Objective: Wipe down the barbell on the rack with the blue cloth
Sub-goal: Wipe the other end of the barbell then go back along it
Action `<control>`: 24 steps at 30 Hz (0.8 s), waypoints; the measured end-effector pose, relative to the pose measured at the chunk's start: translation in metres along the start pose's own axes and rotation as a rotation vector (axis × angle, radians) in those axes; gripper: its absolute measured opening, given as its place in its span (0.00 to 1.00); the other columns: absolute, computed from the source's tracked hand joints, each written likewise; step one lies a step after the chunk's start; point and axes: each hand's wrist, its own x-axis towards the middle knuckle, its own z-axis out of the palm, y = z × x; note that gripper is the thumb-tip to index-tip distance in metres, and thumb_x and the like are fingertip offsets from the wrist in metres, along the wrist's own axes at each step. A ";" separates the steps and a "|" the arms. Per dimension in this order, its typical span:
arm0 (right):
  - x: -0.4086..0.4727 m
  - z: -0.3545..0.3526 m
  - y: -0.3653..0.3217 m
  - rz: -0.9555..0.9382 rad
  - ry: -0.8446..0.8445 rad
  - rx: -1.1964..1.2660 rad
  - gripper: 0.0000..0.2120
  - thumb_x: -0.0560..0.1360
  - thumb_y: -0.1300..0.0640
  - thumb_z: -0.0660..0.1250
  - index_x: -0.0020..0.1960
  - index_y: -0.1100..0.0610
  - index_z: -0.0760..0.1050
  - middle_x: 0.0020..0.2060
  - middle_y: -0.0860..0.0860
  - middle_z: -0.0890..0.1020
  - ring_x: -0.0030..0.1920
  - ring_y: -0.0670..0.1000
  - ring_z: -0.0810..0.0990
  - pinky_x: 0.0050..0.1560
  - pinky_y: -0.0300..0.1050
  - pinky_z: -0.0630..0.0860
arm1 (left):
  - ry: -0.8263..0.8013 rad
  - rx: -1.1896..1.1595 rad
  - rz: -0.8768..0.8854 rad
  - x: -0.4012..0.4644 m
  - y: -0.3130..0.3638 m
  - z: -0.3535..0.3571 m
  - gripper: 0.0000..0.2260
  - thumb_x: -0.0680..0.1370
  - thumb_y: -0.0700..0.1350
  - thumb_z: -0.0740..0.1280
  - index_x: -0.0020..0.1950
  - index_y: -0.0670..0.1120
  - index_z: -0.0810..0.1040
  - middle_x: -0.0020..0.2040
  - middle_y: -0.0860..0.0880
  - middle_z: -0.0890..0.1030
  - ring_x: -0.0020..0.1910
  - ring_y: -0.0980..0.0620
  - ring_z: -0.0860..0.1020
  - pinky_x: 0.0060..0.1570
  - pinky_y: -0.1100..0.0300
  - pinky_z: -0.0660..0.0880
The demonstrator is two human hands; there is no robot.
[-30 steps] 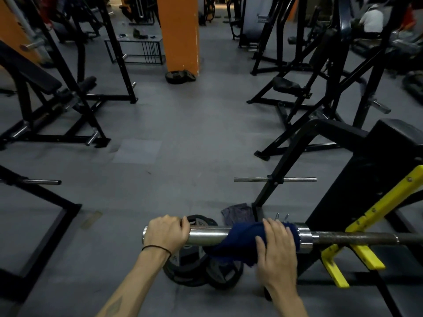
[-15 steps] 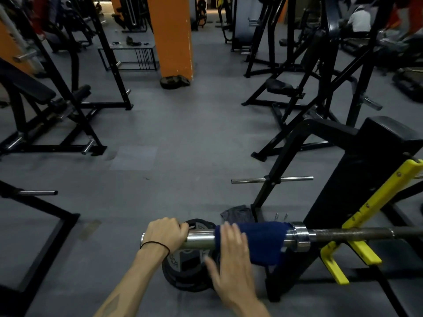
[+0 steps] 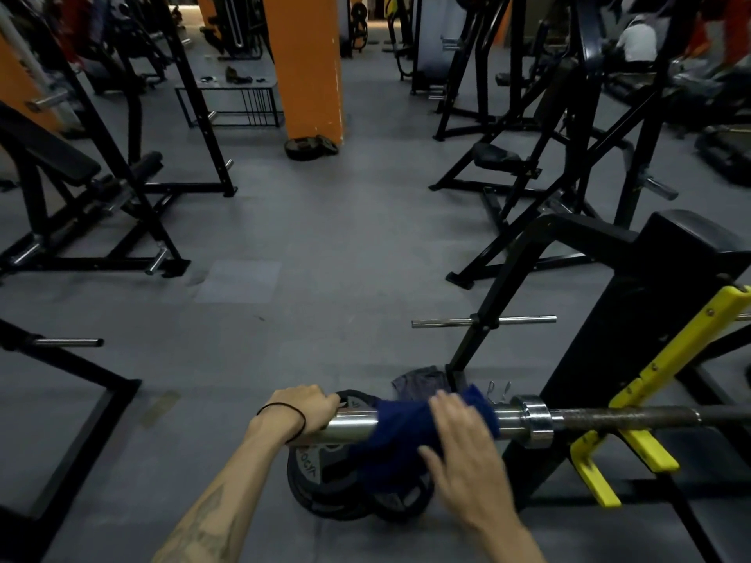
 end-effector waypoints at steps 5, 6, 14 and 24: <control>0.018 0.013 -0.061 0.429 0.125 0.252 0.33 0.83 0.40 0.53 0.80 0.60 0.60 0.80 0.54 0.62 0.82 0.54 0.53 0.81 0.55 0.46 | -0.041 -0.105 -0.024 0.003 -0.002 -0.001 0.16 0.80 0.54 0.52 0.42 0.47 0.73 0.36 0.47 0.77 0.35 0.47 0.75 0.51 0.53 0.74; 0.017 0.018 -0.080 0.290 0.063 0.274 0.34 0.84 0.38 0.53 0.82 0.59 0.57 0.81 0.54 0.60 0.82 0.54 0.52 0.81 0.53 0.45 | -0.043 -0.104 -0.025 0.004 -0.003 0.000 0.16 0.80 0.55 0.52 0.41 0.48 0.72 0.35 0.47 0.77 0.35 0.48 0.76 0.52 0.53 0.74; 0.002 -0.006 0.019 0.338 0.086 0.075 0.30 0.85 0.39 0.48 0.79 0.56 0.63 0.77 0.54 0.69 0.78 0.55 0.65 0.80 0.53 0.54 | 0.822 -0.019 0.181 -0.020 -0.034 0.051 0.17 0.76 0.51 0.56 0.31 0.47 0.74 0.28 0.50 0.75 0.26 0.46 0.74 0.29 0.58 0.62; 0.010 0.012 -0.023 0.032 0.011 0.030 0.32 0.84 0.38 0.51 0.81 0.56 0.62 0.81 0.51 0.61 0.80 0.53 0.61 0.80 0.52 0.54 | 0.855 -0.043 0.034 -0.005 -0.031 0.057 0.24 0.74 0.52 0.56 0.22 0.43 0.75 0.19 0.46 0.72 0.17 0.43 0.71 0.23 0.63 0.62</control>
